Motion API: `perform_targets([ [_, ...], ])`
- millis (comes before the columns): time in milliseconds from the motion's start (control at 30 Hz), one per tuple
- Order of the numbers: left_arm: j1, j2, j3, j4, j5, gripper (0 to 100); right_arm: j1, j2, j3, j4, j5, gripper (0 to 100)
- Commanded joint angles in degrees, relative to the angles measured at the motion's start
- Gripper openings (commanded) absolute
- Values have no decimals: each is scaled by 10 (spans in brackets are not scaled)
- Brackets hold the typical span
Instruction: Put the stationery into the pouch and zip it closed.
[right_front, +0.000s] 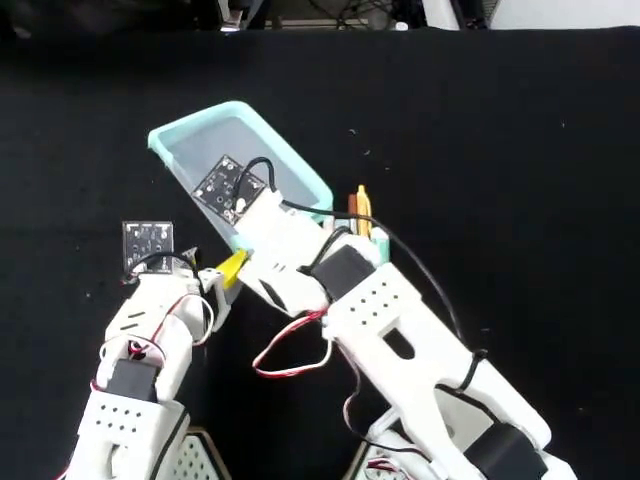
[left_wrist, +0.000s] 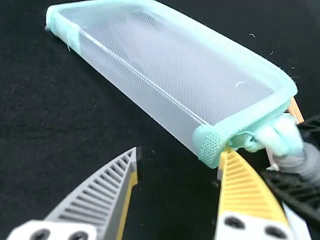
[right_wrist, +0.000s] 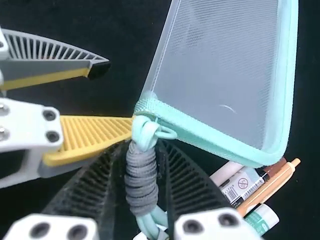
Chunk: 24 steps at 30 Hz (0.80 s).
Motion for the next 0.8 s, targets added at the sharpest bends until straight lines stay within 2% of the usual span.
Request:
perform_targets([
  [0, -3, -5, -5, -14, -8, 141, -5, -22, -3, 3, 0, 12],
  [100, -4, -8, -8, -14, -9, 26, -7, -22, 0, 4, 0, 12],
  [367, -7, -11, -16, -7, -9, 30, -2, -22, 0, 14, 1, 12],
  [500, -10, -11, -48, 26, -5, 30, 22, -20, 23, -2, 17, 12],
  [767, -96, -11, -83, 33, -4, 30, 89, -22, 39, -31, 25, 12],
])
